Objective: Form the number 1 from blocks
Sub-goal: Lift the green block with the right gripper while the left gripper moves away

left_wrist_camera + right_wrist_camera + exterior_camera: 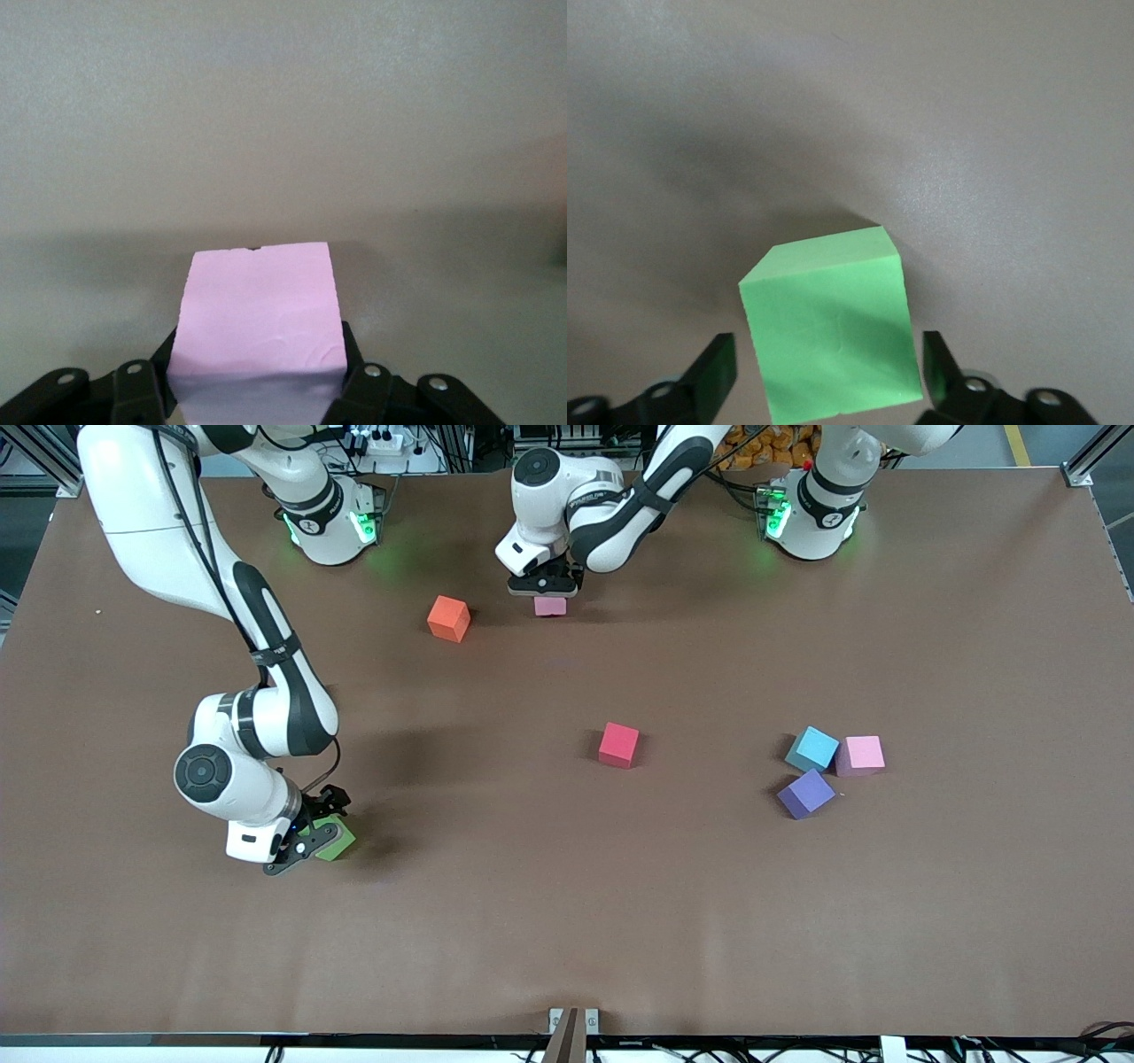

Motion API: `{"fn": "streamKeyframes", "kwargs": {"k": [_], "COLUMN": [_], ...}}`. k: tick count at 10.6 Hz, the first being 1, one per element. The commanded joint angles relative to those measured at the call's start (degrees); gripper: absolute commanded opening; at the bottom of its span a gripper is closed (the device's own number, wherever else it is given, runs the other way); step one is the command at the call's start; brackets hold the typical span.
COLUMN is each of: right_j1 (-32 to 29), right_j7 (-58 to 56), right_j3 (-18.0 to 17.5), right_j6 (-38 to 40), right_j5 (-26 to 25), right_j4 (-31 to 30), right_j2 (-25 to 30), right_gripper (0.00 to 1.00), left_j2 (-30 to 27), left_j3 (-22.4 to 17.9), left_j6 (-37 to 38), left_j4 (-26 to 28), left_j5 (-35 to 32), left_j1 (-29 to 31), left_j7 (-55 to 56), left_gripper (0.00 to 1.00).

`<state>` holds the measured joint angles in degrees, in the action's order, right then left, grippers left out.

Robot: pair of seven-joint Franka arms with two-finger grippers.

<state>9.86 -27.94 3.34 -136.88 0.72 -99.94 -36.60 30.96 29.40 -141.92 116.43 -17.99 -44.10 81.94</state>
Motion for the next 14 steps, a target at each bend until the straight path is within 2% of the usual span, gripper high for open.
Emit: {"fn": "streamKeyframes", "kwargs": {"k": [1, 3, 4, 5, 6, 11, 14], "right_j1": [-0.01, 1.29, 2.26, 2.27, 2.18, 3.93, 6.57], "right_j7": [-0.98, -0.54, 1.37, 4.26, 6.3, 17.54, 26.94], "right_j3": [0.0, 0.0, 0.08, 0.08, 0.08, 0.0, -0.09], "right_j6": [-1.99, -1.12, -0.24, 1.68, 3.35, 8.28, 11.89], "right_j5": [0.95, 0.95, 0.95, 0.95, 0.95, 0.95, 0.95], "right_j4": [-1.05, -0.88, -0.79, -0.7, -0.61, 1.14, 1.76], "right_j2": [-0.22, 0.13, 0.65, 1.44, 2.4, 3.82, 5.31], "right_gripper": [0.0, 0.0, 0.0, 0.0, 0.0, 0.0, 0.0], "left_j2": [2.17, 2.43, 2.87, 2.96, 2.96, 2.35, -2.29], "left_j3": [1.89, 1.71, 1.62, 1.36, 1.36, 1.36, 1.53], "left_j6": [-2.75, -2.75, -2.84, -2.84, -2.84, -2.75, -1.18], "left_j4": [1.17, 0.91, 0.56, 0.38, 0.12, -0.85, -0.68], "left_j5": [-0.21, -0.29, -0.29, -0.29, -0.38, -0.29, -0.29], "left_j1": [0.16, 0.68, 1.21, 1.39, 1.3, 1.39, 3.14], "left_j7": [2.79, 2.35, 2.17, 2.0, 2.0, 3.58, 5.86], "left_gripper": [0.0, 0.0, 0.07, 0.63, 1.0, 1.0, 1.0]}}
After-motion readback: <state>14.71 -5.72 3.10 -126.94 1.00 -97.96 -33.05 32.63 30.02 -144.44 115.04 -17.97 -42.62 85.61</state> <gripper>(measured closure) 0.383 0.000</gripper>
